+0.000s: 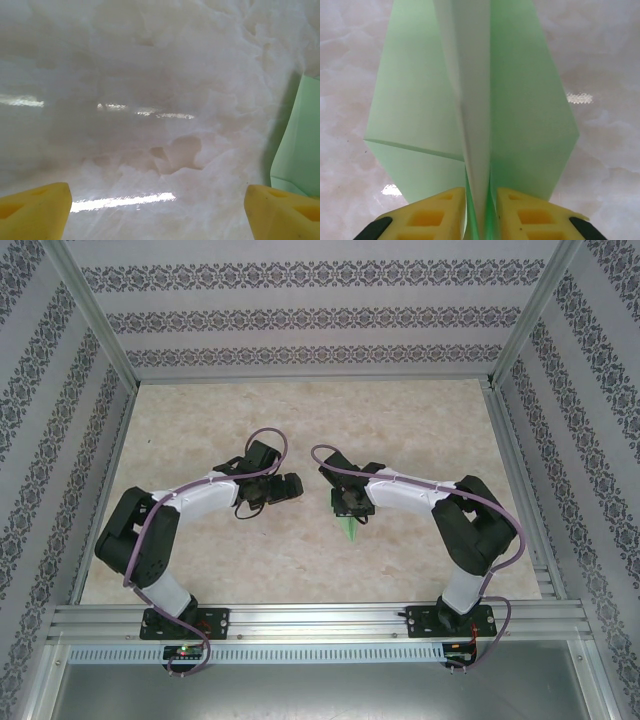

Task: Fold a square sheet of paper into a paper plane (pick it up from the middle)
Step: Move the paper plane to the center of the table.

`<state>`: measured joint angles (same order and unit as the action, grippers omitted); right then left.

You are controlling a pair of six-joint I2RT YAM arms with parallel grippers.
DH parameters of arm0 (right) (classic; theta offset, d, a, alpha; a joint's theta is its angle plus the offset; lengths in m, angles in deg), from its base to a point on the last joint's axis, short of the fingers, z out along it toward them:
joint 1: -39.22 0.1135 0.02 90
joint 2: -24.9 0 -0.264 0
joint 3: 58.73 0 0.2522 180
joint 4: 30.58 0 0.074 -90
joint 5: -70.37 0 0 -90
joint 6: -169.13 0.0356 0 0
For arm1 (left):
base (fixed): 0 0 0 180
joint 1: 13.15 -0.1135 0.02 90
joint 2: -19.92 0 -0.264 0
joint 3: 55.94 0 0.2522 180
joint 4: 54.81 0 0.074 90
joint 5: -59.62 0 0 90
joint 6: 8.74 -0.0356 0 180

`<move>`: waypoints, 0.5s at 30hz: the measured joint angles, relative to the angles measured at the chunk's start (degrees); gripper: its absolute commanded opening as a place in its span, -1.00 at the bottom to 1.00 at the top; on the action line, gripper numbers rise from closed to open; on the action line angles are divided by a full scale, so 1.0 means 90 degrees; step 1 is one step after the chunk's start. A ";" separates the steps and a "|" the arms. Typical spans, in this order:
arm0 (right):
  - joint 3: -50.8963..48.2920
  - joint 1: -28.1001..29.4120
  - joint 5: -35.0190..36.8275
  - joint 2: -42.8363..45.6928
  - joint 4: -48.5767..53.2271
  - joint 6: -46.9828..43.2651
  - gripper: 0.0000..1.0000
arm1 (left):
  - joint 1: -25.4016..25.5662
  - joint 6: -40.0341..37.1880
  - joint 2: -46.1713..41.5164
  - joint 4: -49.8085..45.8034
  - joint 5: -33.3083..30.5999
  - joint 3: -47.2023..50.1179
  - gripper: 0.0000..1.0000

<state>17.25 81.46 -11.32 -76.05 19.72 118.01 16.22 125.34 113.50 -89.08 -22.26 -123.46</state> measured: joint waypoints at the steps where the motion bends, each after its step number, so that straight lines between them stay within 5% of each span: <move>1: 0.0000 0.0000 -0.0012 0.0000 -0.0015 0.0000 -0.52 | 0.0000 0.0000 -0.0029 -0.0027 -0.0019 0.0000 0.83; 15: 0.0000 0.0005 -0.0100 -0.0197 -0.0085 0.0024 -0.54 | 0.0000 -0.0005 -0.0104 -0.0134 -0.0185 0.0017 0.99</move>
<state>17.25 81.50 -12.21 -77.82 18.95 118.22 16.22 125.29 112.56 -90.29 -23.92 -123.31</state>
